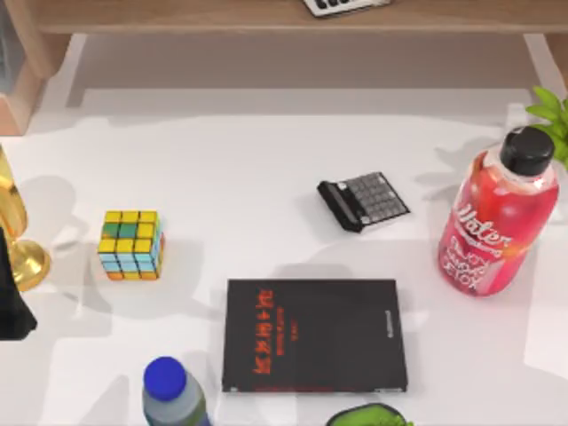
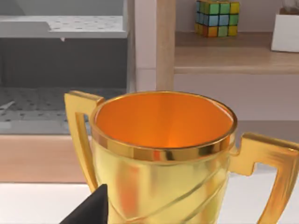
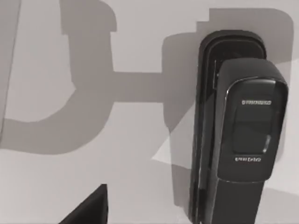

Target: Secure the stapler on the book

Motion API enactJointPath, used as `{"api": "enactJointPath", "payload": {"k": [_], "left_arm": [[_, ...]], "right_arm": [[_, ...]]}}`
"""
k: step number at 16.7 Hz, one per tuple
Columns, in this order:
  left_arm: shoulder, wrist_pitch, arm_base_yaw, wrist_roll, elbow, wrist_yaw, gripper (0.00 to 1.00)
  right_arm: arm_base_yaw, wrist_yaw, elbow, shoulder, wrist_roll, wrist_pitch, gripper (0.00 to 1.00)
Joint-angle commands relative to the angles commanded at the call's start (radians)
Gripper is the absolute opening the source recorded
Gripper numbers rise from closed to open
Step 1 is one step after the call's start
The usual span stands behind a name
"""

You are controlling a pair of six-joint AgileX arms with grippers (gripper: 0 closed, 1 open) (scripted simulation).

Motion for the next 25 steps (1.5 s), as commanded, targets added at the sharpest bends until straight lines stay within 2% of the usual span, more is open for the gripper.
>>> {"api": "enactJointPath", "payload": {"k": [8, 18, 25], "left_arm": [[0.0, 0.0, 0.0, 0.0, 0.0, 0.0, 1.0], [0.0, 0.0, 0.0, 0.0, 0.0, 0.0, 1.0], [0.0, 0.0, 0.0, 0.0, 0.0, 0.0, 1.0]], "right_arm": [[0.003, 0.0, -0.036, -0.015, 0.002, 0.021, 1.0], [0.003, -0.001, -0.249, -0.065, 0.001, 0.184, 1.0], [0.007, 0.0, -0.279, -0.041, 0.006, 0.238, 1.0]]}}
